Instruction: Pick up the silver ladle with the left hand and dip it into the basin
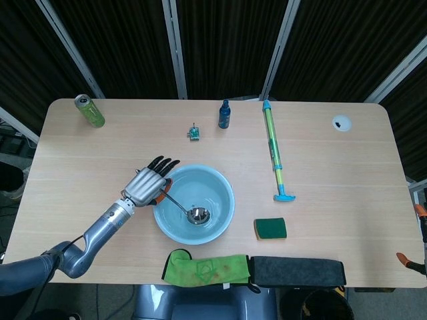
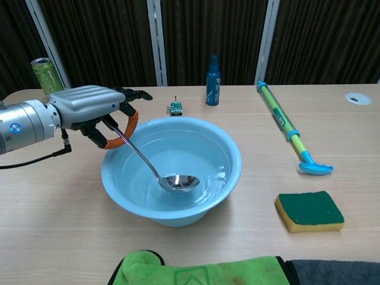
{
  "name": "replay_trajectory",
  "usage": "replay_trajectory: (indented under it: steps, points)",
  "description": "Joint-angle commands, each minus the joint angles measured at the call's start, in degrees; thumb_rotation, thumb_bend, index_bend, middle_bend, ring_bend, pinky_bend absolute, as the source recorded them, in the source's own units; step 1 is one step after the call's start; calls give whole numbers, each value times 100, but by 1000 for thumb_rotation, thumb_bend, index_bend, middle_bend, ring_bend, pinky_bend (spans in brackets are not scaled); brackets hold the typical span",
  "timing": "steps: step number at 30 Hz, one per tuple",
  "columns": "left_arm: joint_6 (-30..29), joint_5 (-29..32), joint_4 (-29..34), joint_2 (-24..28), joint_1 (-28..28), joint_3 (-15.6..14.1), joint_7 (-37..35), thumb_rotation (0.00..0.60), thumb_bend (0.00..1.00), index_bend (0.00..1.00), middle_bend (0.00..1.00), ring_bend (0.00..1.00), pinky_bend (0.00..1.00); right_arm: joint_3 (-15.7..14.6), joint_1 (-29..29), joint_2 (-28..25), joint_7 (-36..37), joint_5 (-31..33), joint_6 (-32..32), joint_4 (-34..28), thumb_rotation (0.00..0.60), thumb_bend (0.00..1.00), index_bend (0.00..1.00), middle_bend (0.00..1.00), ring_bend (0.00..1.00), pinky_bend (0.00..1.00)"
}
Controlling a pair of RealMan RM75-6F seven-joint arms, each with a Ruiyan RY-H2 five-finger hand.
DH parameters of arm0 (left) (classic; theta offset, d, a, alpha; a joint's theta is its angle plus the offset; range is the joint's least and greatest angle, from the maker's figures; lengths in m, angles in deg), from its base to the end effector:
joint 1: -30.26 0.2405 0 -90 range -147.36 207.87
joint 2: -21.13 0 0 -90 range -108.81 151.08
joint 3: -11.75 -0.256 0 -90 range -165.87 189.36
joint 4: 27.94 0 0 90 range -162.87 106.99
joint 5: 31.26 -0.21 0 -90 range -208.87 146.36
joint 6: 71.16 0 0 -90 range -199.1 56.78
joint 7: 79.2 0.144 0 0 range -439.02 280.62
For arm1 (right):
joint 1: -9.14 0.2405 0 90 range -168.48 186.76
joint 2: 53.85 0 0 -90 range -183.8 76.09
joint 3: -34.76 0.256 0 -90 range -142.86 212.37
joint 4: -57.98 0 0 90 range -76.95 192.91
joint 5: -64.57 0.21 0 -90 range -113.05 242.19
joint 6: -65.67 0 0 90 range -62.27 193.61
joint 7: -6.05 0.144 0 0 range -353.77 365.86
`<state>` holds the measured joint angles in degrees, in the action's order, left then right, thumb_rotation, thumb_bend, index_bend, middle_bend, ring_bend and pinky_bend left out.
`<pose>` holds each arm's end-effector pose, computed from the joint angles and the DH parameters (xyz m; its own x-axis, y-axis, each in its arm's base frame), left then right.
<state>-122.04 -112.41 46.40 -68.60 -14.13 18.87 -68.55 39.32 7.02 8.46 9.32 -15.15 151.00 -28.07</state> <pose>-0.1524 0.3519 -0.0270 0.5931 0.1864 0.7832 0.7116 -0.5764 -0.4017 -0.3649 -0.1448 0.1947 0.4630 -0.0074 0.8863 -0.8648 0.2152 0.4536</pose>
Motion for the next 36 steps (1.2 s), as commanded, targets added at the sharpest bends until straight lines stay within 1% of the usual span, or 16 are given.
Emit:
replay_trajectory:
  steps: [1,10,15,25,30,33,36]
  points:
    - [-1,55,-48,-78,-24,10,66,600,668,696,0,0,0,35,-21,-34,87,76,0,21,600,0,14,0,0,0]
    - [-62,35,-56,-107,-44,-77,261,600,666,725,0,0,0,72,-138,-105,305,70,197,45,600,0,14,0,0,0]
    - [-20,179,-25,-23,-45,-62,373,600,664,729,0,0,0,63,-181,-112,343,21,279,55,600,0,13,0,0,0]
    - [-157,288,19,120,-68,23,682,600,665,746,0,0,0,-28,-263,-152,372,-148,394,6,600,0,14,0,0,0]
    - [20,342,-2,268,-175,44,725,600,667,748,0,0,0,-153,-319,-265,617,-429,490,-40,600,0,14,0,0,0]
    - [-55,339,-102,266,-209,62,941,600,672,753,0,0,0,-242,-366,-307,728,-611,580,-24,600,0,14,0,0,0]
    - [-136,318,-134,279,-215,59,1072,600,672,760,0,0,0,-265,-388,-316,768,-663,625,-6,600,0,14,0,0,0]
